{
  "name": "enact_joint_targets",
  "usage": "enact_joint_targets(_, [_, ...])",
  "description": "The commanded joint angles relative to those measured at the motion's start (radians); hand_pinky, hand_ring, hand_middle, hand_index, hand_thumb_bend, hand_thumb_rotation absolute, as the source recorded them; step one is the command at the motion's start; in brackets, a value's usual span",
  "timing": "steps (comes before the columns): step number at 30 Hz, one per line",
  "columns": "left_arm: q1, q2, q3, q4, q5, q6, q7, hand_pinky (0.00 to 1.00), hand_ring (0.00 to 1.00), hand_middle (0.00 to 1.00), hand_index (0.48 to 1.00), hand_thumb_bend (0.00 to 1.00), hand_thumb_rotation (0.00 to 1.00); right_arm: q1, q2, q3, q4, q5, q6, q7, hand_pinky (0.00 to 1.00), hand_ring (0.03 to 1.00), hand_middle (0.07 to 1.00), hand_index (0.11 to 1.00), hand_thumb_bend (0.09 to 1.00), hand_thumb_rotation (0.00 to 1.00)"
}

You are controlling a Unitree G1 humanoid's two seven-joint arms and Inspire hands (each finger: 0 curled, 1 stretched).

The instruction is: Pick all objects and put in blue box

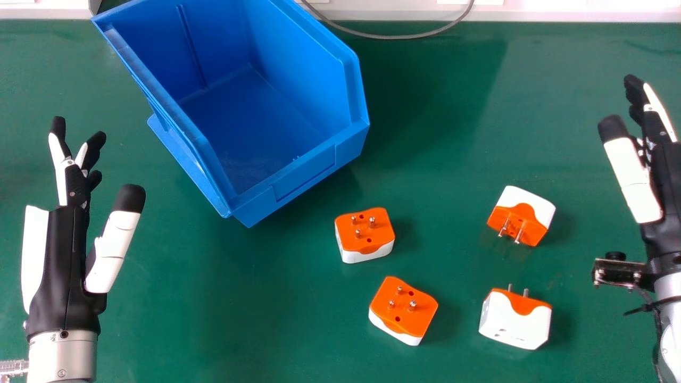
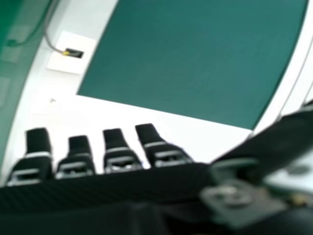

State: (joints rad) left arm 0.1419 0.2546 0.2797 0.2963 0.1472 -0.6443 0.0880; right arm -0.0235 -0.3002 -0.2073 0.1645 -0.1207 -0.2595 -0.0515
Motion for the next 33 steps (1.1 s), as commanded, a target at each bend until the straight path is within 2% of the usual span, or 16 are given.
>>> enact_joint_targets(1, [-0.006, 0.018, -0.001, -0.005, 0.000, -0.028, 0.007, 0.88, 0.93, 0.93, 0.941, 0.82, 1.00, 0.002, -0.021, -0.015, -0.036, -0.001, 0.003, 0.000, 0.86, 0.956, 0.945, 0.920, 0.532, 1.00])
enact_joint_targets(3, [-0.006, 0.019, -0.003, -0.007, 0.000, -0.028, 0.005, 0.88, 0.93, 0.93, 0.941, 0.82, 1.00, 0.005, -0.023, -0.014, -0.048, -0.004, 0.016, 0.002, 0.86, 0.955, 0.944, 0.920, 0.532, 1.00])
enact_joint_targets(6, [-0.001, 0.017, -0.004, -0.019, -0.005, -0.017, 0.001, 0.88, 0.93, 0.93, 0.941, 0.81, 1.00, 0.010, -0.024, -0.014, -0.064, -0.005, 0.031, 0.007, 0.86, 0.955, 0.944, 0.919, 0.537, 1.00])
enact_joint_targets(15, [0.001, 0.010, -0.005, -0.033, -0.028, 0.011, -0.009, 0.88, 0.93, 0.93, 0.943, 0.81, 1.00, 0.017, -0.028, -0.012, -0.084, -0.011, 0.056, 0.009, 0.86, 0.954, 0.943, 0.917, 0.533, 1.00])
enact_joint_targets(20, [0.002, 0.009, -0.007, -0.041, -0.032, 0.027, -0.006, 0.87, 0.93, 0.93, 0.943, 0.79, 1.00, 0.016, -0.036, -0.011, -0.088, -0.014, 0.065, 0.014, 0.86, 0.954, 0.950, 0.920, 0.529, 1.00])
enact_joint_targets(23, [0.002, 0.005, -0.010, -0.046, -0.033, 0.032, -0.003, 0.87, 0.93, 0.93, 0.943, 0.78, 1.00, 0.016, -0.040, -0.006, -0.090, -0.030, 0.072, 0.010, 0.86, 0.950, 0.950, 0.921, 0.556, 1.00])
enact_joint_targets(26, [0.004, -0.001, -0.013, -0.052, -0.031, 0.038, 0.002, 0.87, 0.93, 0.93, 0.942, 0.78, 1.00, 0.022, -0.056, 0.010, -0.102, -0.071, 0.084, 0.016, 0.85, 0.941, 0.949, 0.926, 0.567, 0.99])
enact_joint_targets(30, [0.015, -0.017, -0.022, -0.083, -0.021, 0.053, 0.015, 0.88, 0.93, 0.93, 0.943, 0.80, 1.00, 0.034, -0.112, 0.043, -0.144, -0.178, 0.113, 0.031, 0.84, 0.927, 0.945, 0.930, 0.565, 0.91])
enact_joint_targets(33, [0.012, -0.026, -0.028, -0.076, -0.021, 0.058, 0.019, 0.88, 0.94, 0.93, 0.944, 0.80, 1.00, 0.039, -0.166, 0.058, -0.157, -0.242, 0.136, 0.057, 0.83, 0.926, 0.942, 0.926, 0.558, 0.87])
